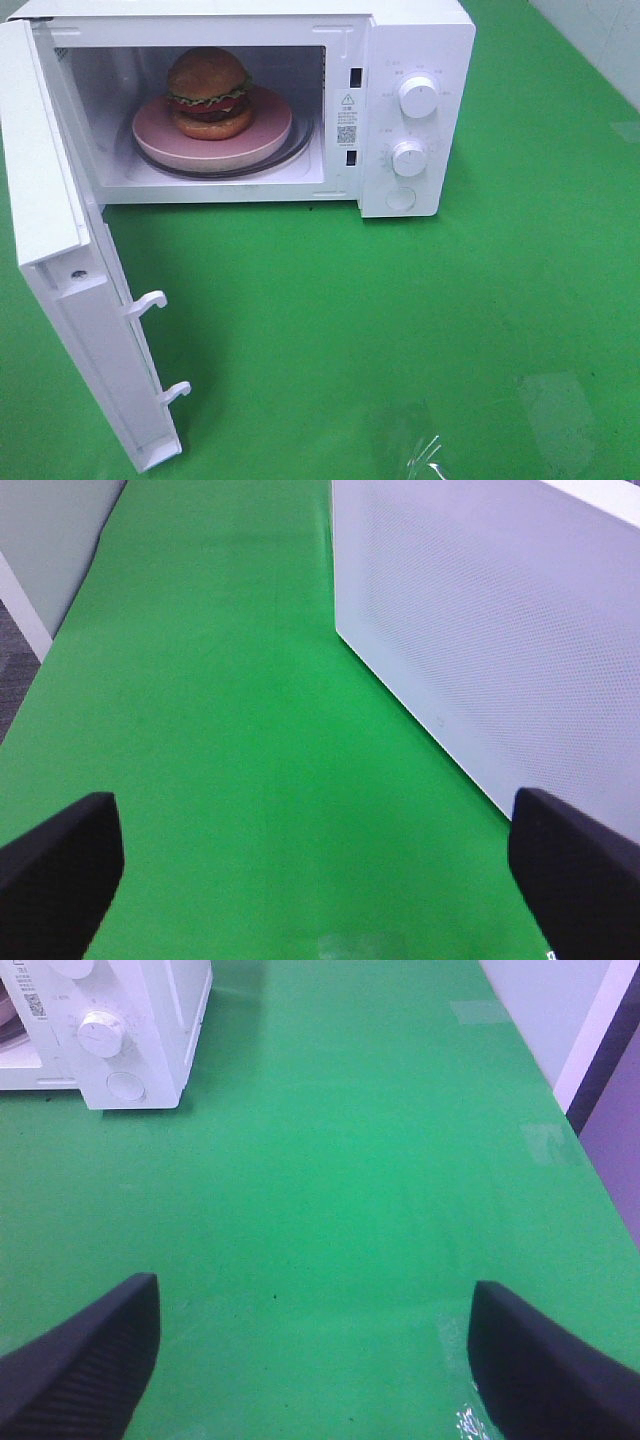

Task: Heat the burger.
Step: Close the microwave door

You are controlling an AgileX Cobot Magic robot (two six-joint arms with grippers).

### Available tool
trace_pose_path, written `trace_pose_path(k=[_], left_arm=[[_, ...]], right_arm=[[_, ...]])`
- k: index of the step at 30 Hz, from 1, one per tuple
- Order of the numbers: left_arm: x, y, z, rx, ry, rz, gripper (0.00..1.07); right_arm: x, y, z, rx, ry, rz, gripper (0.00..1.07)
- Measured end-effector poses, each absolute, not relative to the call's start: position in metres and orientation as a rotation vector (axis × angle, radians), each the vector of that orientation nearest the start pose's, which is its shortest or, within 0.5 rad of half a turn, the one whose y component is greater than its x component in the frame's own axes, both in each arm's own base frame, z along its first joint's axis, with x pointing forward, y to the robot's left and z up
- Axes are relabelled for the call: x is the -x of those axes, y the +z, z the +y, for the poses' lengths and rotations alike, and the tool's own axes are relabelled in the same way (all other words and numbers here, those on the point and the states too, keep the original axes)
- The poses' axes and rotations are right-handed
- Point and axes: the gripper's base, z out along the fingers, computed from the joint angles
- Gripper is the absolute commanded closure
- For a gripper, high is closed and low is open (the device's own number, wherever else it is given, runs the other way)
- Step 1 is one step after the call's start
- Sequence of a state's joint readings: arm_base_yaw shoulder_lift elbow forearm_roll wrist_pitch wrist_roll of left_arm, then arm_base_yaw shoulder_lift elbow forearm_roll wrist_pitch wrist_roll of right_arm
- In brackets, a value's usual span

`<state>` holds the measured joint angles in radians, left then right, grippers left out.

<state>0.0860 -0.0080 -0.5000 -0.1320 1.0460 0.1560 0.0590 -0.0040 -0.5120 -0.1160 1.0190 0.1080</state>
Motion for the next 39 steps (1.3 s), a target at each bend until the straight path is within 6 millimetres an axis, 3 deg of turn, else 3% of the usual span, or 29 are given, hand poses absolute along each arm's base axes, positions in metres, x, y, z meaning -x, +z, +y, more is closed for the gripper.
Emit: trace_pose_path(k=[39], left_arm=[[0.005,0.2791,-0.011,-0.075,-0.006,2.012,0.04]], right_arm=[[0.0051,0.2844,-0.0093,-0.053,-0.028,1.981,0.33]])
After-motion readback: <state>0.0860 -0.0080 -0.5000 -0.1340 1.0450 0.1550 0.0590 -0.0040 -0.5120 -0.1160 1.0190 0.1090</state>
